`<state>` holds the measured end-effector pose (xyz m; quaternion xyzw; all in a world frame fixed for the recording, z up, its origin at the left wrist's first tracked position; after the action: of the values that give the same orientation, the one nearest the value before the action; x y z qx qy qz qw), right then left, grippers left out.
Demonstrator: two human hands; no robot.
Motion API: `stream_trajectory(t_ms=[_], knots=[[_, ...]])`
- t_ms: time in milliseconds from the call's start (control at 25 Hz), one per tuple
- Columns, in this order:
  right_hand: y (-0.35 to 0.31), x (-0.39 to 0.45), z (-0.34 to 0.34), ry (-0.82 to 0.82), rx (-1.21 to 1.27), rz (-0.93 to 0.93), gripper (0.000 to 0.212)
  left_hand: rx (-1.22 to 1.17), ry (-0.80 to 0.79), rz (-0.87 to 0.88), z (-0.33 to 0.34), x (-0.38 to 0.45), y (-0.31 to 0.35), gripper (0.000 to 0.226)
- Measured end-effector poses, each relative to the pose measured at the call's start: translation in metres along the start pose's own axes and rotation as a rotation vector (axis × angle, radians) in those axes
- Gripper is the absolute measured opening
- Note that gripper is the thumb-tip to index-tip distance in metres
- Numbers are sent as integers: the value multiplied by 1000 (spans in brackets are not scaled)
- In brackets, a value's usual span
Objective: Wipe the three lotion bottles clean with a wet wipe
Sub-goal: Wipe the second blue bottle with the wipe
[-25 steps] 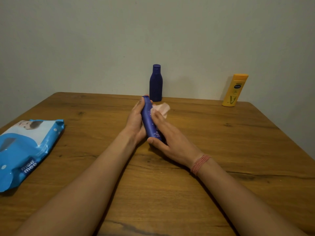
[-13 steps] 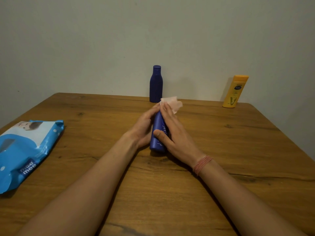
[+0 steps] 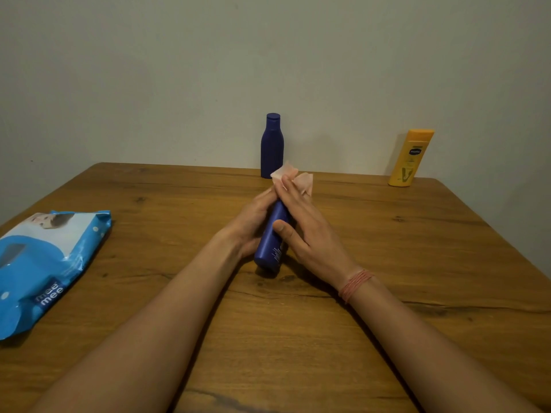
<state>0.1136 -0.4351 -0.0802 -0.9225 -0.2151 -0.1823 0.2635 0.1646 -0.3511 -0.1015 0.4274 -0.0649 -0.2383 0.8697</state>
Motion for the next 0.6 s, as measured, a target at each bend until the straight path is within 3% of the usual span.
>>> stream_trajectory(t_ms=[320,480,600], knots=[[11,-1,2,-46,158,113,66,-105,37,97,-9,6,9,58],[6,0,-3,-18,163,61,61,-86,1,84,-3,6,6,50],[13,-1,-7,64,257,120,52,-92,-97,71,0,8,8,49]])
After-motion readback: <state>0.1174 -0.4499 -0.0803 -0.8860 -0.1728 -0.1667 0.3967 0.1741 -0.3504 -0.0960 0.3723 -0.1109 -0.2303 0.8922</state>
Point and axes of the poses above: each hand's wrist, its own x-axis towards the middle knuckle, its own z-axis out of the palm, y = z × x, the point moved 7 cm from there along x, towards the middle knuckle, and after that the axes turned 15 degrees about -x, right-handed, at the moved point
